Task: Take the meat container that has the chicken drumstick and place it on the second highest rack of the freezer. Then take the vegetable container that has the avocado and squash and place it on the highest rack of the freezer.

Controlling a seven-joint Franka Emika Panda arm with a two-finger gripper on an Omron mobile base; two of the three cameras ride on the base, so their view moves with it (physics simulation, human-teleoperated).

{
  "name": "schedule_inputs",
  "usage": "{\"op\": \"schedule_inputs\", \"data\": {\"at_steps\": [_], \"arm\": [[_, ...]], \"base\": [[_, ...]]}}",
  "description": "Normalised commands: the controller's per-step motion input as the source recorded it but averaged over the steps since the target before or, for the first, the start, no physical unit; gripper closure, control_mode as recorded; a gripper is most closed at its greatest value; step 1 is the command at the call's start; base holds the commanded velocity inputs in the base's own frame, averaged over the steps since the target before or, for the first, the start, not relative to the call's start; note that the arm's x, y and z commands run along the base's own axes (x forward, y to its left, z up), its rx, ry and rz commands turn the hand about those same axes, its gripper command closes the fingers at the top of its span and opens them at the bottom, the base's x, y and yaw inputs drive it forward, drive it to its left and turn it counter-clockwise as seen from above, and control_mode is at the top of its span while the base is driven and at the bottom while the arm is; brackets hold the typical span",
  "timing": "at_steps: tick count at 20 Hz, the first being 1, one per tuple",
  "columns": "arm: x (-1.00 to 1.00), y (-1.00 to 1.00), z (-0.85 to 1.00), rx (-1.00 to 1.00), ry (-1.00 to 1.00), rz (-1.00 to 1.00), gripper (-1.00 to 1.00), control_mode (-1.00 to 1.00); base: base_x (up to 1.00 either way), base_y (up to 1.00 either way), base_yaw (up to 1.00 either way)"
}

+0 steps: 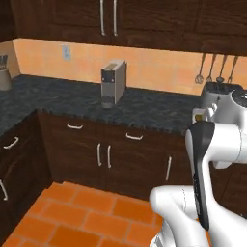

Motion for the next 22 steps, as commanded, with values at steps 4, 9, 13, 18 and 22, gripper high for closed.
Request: {"op": "schedule_inputs", "data": {"at_steps": [4, 9, 13, 18, 22], "arm": [[0.0, 0.0, 0.0, 0.0, 0.0, 0.0, -1.0, 1.0], [0.0, 0.0, 0.0, 0.0, 0.0, 0.0, -1.0, 1.0], [0.0, 0.0, 0.0, 0.0, 0.0, 0.0, -1.0, 1.0], [0.0, 0.0, 0.0, 0.0, 0.0, 0.0, -1.0, 1.0], [0.0, 0.0, 0.0, 0.0, 0.0, 0.0, -1.0, 1.0]], "base": [[0.84, 0.42, -0.55], [0.95, 0.46, -0.51], [0.94, 0.43, -0.51], [0.69, 0.17, -0.41], [0.5, -0.4, -0.03]]}}
